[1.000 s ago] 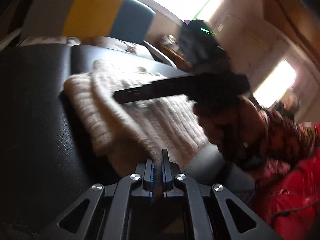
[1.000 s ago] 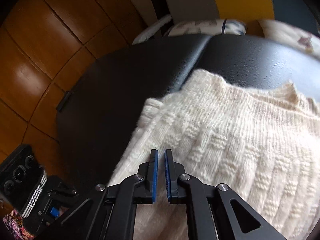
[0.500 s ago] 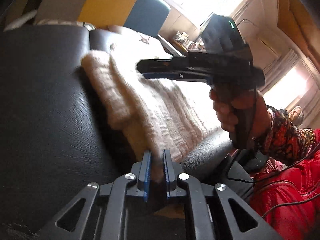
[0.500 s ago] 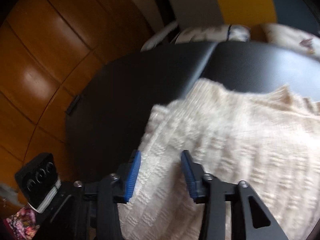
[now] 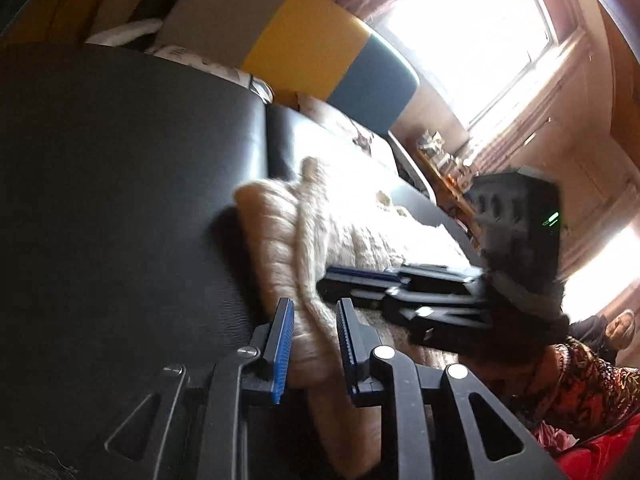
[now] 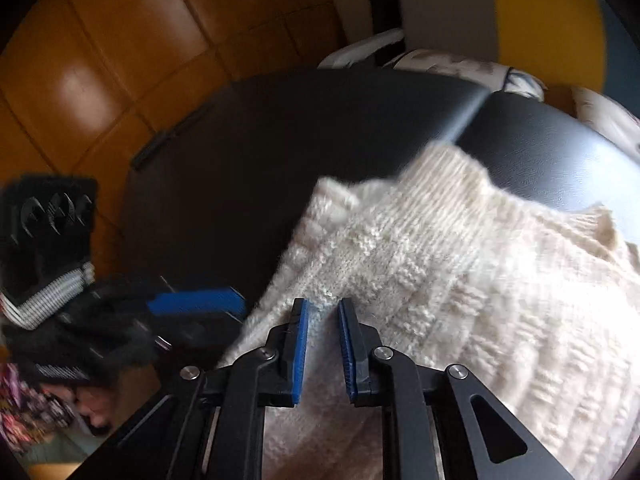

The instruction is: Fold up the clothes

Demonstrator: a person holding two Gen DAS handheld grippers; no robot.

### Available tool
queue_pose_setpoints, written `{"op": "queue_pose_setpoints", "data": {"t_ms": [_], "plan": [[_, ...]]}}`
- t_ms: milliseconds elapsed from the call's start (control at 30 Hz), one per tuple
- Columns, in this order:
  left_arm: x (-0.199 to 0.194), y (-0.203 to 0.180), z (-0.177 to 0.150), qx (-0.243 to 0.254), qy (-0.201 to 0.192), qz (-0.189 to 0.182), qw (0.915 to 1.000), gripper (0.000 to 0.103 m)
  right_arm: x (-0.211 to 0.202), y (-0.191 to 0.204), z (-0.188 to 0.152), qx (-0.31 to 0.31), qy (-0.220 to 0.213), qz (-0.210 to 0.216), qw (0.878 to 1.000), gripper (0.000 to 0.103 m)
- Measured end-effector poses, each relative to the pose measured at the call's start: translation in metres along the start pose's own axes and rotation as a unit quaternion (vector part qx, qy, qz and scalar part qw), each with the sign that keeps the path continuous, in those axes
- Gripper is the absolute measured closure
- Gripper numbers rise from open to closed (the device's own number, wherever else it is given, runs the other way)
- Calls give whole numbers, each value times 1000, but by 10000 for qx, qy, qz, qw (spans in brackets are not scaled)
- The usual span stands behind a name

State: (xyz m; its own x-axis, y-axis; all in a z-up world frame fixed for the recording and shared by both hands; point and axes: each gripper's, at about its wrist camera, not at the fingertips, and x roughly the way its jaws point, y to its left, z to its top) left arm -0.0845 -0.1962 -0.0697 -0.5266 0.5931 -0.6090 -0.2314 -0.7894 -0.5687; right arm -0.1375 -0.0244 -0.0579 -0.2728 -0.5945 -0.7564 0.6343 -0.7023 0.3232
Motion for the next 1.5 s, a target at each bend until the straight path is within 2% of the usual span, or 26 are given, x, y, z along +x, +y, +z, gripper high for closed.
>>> {"op": "queue_pose_setpoints", "data": {"t_ms": [167,333,433,567,600,667,700,733,900,1067,1167,1300,1433,1500], "plan": [[2,-20,-1,390,-7,393,9985,81,-27,-15,-11,310,-190,-195,9991,85],[19,-27,0,747,298,1101,9907,81,-30,-23,-25,403,-68,-192,9990,85],[15,-15,-2,449,334,995,9935,81,-29,-14,-32,447,-93,-193,9988,85],[13,-11,0,106,342,1054,9938,81,-41,-12,-31,474,-122,-246,9985,85],[13,-13,0,86,340,1101,9933,81,-48,-11,-32,446,-151,-302,9984,81],[15,-17,1,95,359,1227,9917,81,-68,-10,-33,290,-301,-580,9974,64],[17,-20,3,108,375,1301,9907,80,-78,-12,-34,201,-386,-743,9963,47],[18,-22,4,120,390,1373,9897,80,-89,-16,-35,119,-471,-912,9946,39],[24,-25,8,118,436,1555,9868,79,-142,-63,-44,197,-707,-1878,9795,38],[29,-27,8,68,381,1698,9847,78,-201,-129,-83,985,-798,-2470,9607,37],[28,-33,7,92,331,1910,9810,78,-228,-164,-104,1506,-862,-2658,9483,36],[17,-56,6,155,-215,2431,9696,78,-256,-206,-134,2175,-931,-2723,9327,35],[7,-97,1,466,-891,2523,9624,78,-270,-230,-160,2649,-980,-2642,9222,35],[9,-118,-5,586,-1063,2403,9631,77,-273,-236,-173,2861,-1047,-2453,9203,34]]}}
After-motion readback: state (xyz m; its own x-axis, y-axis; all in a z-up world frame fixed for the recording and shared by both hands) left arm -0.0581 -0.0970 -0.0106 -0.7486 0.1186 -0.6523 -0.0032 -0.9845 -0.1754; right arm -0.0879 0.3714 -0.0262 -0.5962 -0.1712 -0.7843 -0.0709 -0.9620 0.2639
